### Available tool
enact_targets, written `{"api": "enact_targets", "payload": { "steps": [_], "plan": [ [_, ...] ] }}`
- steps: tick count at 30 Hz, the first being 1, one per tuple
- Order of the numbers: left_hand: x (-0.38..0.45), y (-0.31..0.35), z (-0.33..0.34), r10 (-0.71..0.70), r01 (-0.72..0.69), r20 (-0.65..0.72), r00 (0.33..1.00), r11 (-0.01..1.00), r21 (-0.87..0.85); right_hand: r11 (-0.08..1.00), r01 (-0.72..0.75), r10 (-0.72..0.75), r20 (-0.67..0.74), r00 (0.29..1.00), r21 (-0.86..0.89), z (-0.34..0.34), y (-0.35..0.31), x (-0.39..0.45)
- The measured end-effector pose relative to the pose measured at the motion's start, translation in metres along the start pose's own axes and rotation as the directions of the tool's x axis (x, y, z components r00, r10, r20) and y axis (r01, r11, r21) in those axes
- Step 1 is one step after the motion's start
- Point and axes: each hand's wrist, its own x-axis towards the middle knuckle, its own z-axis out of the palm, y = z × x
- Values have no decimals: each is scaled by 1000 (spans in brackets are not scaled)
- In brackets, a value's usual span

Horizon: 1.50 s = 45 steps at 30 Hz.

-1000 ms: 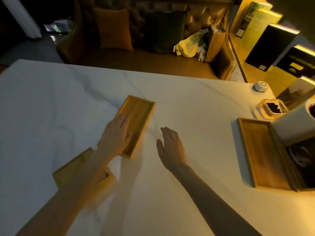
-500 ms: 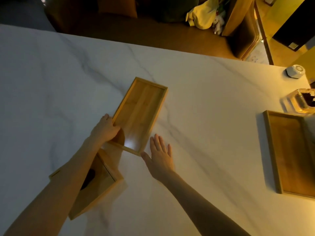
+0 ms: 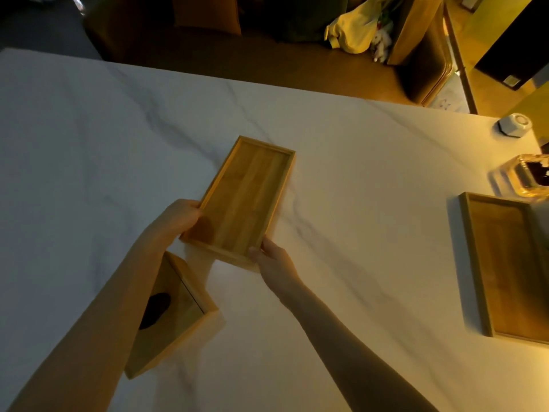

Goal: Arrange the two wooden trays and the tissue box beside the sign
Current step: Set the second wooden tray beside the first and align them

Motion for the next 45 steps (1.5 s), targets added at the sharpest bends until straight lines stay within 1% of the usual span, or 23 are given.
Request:
{"api": "enact_targets", "payload": {
  "steps": [2,4,5,10,17,20,23,27,31,35,37,39,45],
  "plan": [
    [-11,3,-3,13,-11,31,999,998,-55,997,-41,46,-71,996,71,-8,-6,-5],
    [-21,5,-4,41,-35,69,997,996,-80,993,-34,52,-157,986,115,-17,-11,-10],
    [-27,6,-4,60,-51,88,994,994,-94,990,-21,45,-175,983,138,-23,-14,-14],
    [-51,15,3,149,-121,141,979,974,-191,978,3,35,-180,983,207,-58,-23,-30],
    [-82,27,30,249,-203,115,962,929,-309,993,55,-39,-141,989,108,-94,-15,-61],
    [-104,33,43,297,-248,103,949,908,-338,990,102,-87,-146,985,94,-111,-12,-82],
    [-129,43,59,343,-294,83,936,888,-353,987,159,-152,-164,975,30,-129,-6,-105],
    [-160,60,86,379,-342,43,924,873,-348,972,234,-234,-192,953,-25,-154,6,-137],
    [-182,76,117,448,-416,20,894,845,-336,961,266,-275,-247,929,-71,-180,22,-157],
    [-191,92,147,482,-449,36,875,840,-305,964,237,-264,-298,917,-123,-203,39,-170],
    [-195,99,162,491,-462,45,870,844,-273,970,203,-236,-321,917,-132,-215,47,-175],
    [-194,114,191,497,-468,85,863,853,-232,977,161,-202,-353,914,-142,-239,64,-180],
    [-187,119,220,491,-473,99,866,867,-158,987,91,-139,-416,899,-133,-254,84,-179]
  ]
}}
